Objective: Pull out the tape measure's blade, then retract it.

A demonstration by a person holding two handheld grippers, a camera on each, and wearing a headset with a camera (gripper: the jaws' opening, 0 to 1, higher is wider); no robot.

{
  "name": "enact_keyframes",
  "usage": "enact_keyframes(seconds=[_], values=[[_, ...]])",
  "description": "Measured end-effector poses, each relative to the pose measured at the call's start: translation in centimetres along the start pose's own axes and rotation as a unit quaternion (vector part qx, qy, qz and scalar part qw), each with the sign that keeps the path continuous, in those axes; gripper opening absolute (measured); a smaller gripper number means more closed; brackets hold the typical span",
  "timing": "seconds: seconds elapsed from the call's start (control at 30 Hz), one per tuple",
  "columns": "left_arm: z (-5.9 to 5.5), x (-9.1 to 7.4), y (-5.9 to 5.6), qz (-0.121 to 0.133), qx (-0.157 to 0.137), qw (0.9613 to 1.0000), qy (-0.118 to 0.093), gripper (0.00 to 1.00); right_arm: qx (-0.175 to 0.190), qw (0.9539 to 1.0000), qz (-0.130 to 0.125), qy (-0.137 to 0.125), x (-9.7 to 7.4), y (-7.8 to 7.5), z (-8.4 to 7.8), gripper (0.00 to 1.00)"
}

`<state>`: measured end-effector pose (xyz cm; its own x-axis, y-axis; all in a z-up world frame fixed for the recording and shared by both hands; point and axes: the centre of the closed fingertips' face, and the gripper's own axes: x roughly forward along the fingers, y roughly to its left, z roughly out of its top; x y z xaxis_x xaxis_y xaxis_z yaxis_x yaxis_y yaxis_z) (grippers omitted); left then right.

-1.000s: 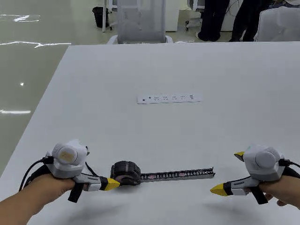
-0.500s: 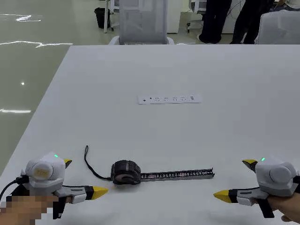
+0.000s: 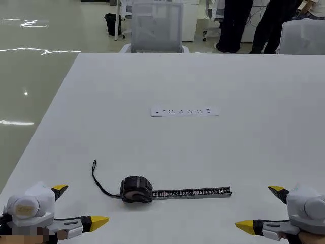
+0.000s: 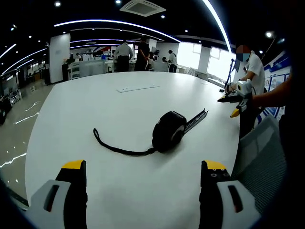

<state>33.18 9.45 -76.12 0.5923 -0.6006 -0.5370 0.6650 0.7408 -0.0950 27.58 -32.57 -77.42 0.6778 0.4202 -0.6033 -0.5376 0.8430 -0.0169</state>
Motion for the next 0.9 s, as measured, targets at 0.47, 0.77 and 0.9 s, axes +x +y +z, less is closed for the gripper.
enact_keyframes(seconds=[0.47,0.77,0.9], values=[[-1.0,-0.9,0.4,0.020,-0.014,0.9997,-0.007,0.99,0.010,0.9998,-0.017,-0.007,-0.6,0.3,-0.6,1.00],[-1.8,-1.3,0.6,0.020,-0.018,0.9996,-0.008,0.99,0.008,0.9998,-0.016,-0.005,-0.9,0.7,-1.1,1.00],[-1.9,-1.5,0.9,0.026,-0.022,0.9994,-0.012,0.99,0.013,0.9997,-0.019,-0.006,-1.0,0.5,-1.3,1.00]])
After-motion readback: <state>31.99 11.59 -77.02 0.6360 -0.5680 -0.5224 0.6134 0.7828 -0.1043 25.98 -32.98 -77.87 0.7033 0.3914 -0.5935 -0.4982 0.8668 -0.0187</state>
